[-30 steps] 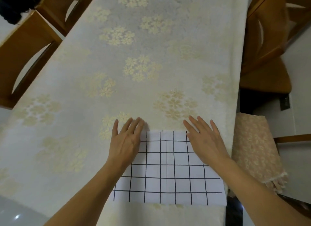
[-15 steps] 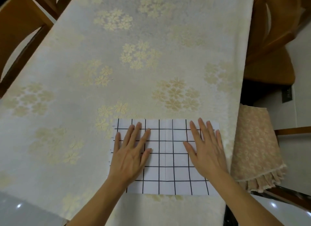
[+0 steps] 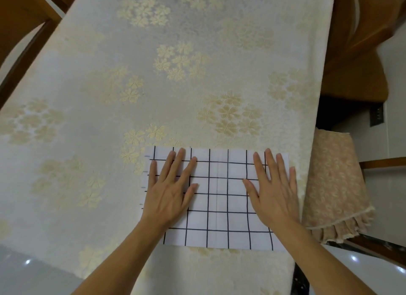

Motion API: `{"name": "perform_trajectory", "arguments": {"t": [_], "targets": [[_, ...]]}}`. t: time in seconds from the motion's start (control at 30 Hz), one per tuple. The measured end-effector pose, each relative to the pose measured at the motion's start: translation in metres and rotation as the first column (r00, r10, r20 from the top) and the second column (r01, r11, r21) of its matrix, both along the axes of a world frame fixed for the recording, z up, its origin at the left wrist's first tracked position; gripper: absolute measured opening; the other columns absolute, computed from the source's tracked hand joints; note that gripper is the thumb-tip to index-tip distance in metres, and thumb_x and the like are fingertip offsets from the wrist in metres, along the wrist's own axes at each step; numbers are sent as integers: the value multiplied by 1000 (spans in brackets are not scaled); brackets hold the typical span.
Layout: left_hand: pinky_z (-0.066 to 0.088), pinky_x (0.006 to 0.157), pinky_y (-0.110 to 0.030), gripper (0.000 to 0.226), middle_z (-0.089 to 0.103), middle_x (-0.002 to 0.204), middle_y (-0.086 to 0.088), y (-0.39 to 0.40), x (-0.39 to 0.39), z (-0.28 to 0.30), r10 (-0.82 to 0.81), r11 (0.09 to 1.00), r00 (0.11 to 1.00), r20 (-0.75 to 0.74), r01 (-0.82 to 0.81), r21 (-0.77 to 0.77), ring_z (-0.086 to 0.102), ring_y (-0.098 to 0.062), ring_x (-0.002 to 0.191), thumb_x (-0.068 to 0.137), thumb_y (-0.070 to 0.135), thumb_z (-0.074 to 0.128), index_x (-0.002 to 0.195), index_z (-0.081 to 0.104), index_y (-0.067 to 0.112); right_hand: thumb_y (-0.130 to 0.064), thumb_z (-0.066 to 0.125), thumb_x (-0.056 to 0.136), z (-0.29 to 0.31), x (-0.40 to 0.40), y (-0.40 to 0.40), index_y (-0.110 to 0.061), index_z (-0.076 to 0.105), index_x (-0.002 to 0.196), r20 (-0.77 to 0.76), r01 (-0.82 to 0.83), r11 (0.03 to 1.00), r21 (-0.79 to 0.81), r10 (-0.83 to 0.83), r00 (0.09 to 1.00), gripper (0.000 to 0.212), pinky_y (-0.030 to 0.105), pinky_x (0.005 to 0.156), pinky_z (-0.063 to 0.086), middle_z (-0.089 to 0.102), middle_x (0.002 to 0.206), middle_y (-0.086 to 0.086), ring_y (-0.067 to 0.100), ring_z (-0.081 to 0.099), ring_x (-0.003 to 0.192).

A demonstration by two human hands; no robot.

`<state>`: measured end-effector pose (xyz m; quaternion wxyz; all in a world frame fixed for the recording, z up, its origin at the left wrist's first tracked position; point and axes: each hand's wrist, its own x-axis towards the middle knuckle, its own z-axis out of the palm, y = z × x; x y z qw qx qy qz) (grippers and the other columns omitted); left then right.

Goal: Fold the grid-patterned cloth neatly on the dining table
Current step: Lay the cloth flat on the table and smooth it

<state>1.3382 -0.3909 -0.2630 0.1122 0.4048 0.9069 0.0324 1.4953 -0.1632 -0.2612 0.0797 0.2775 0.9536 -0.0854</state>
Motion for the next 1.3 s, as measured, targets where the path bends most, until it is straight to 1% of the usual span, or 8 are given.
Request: {"name": "perform_trajectory", "arguments": {"t": [0.17,0.27,0.4,0.63,0.9,1.1,1.2,1.3], "targets": [[13,120,-60,64,4,167,-4,2,4,9,19,1000,1000,-22,-19,21,4,-24,154,101,54,21,158,12,26,-59,23,99,11,0,-5,-20,13,158,-59,4,1000,18,-3,998,71,57,121,13,6,166,7,28,2,153],[11,122,-56,64,7,167,-7,2,29,19,11,997,998,-54,-6,81,7,-25,153,101,50,26,158,15,22,-59,25,100,24,-2,-30,-17,12,158,-116,-102,995,-8,100,988,73,52,123,9,5,166,9,28,1,153],[21,118,-58,61,11,166,-6,-6,70,9,-74,995,997,-36,76,65,11,-25,153,102,46,30,157,19,23,-61,22,101,10,9,-76,-15,13,158,-58,-233,971,-57,229,972,73,55,119,21,6,166,8,27,4,153],[17,120,-57,63,3,167,-5,-13,73,1,-37,999,999,1,37,4,4,-23,154,102,51,23,158,12,26,-63,15,100,0,32,-65,-16,6,158,3,-190,982,-27,190,982,76,54,121,16,-2,167,7,26,-1,153],[7,123,-48,67,-5,167,-3,-58,55,5,120,992,993,11,-119,-31,-3,-20,154,100,55,16,159,5,24,-63,15,99,-6,75,-20,-11,3,158,-7,-53,999,-8,53,999,79,51,123,13,-3,166,9,25,-3,153],[1,123,-45,68,-12,166,-2,-58,54,6,123,990,992,16,-122,-65,-10,-19,153,100,58,12,158,-4,26,-65,9,98,-4,78,-19,-11,-1,157,14,-47,999,-23,47,999,81,51,123,12,-7,166,8,24,-6,153],[2,122,-45,67,-7,167,-2,-59,53,11,139,989,990,21,-138,-56,-3,-20,154,101,58,14,158,0,27,-66,11,98,3,77,-19,-11,-1,158,11,-59,998,-27,59,998,82,53,122,16,-7,166,7,24,-6,153],[7,122,-45,66,7,167,-2,-62,53,25,244,969,970,-9,-244,-37,9,-22,153,101,54,20,158,12,23,-62,17,99,16,69,-13,-17,1,158,-24,-100,995,-30,99,995,76,53,122,14,-6,167,5,23,-5,153]]}}
